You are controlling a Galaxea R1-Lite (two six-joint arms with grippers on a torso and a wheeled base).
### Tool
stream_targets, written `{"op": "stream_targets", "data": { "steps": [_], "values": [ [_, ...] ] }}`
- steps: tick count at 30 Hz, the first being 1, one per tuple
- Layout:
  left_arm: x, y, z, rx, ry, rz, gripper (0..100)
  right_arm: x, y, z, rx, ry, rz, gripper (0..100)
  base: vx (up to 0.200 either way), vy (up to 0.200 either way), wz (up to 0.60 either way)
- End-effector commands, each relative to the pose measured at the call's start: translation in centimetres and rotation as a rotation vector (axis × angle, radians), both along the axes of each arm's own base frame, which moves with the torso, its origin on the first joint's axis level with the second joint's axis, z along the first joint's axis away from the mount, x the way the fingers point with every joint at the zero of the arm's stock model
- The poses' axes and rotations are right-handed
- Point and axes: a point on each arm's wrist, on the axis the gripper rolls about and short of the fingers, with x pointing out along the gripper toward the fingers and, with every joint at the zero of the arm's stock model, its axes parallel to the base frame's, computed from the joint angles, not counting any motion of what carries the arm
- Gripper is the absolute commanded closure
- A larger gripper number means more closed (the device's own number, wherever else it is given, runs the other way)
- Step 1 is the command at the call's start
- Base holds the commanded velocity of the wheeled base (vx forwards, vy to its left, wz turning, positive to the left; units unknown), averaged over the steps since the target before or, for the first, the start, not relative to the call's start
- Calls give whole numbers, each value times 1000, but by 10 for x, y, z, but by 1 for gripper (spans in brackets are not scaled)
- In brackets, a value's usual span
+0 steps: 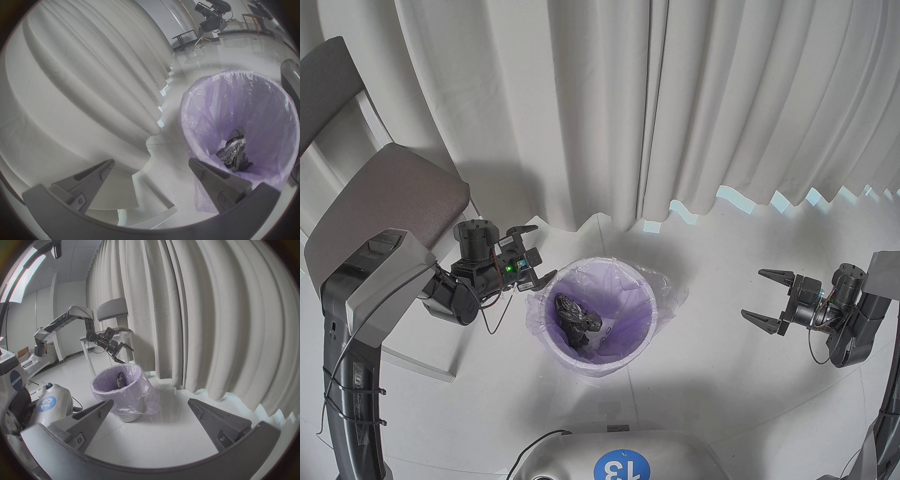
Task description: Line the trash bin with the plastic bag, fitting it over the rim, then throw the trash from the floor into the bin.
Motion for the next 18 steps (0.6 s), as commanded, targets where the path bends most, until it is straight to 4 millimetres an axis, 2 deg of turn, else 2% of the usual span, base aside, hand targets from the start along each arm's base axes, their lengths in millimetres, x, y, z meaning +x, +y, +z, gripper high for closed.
{"op": "stream_targets", "data": {
  "steps": [1,7,14,17,18],
  "values": [
    [-5,-14,10,-13,-19,-27,0,-5,4,11,-5,-32,-6,0,0,0,0],
    [-10,-32,19,-34,-32,-40,0,-10,7,15,-7,-22,-67,0,0,0,0],
    [-8,-34,26,-50,-53,-12,0,-19,7,22,-8,-27,-75,0,0,0,0],
    [-13,-45,31,-56,-63,-42,0,-24,8,28,-10,-34,-91,0,0,0,0],
    [-19,-55,38,-63,-74,-67,0,-28,9,31,-11,-32,-128,0,0,0,0]
  ]
}}
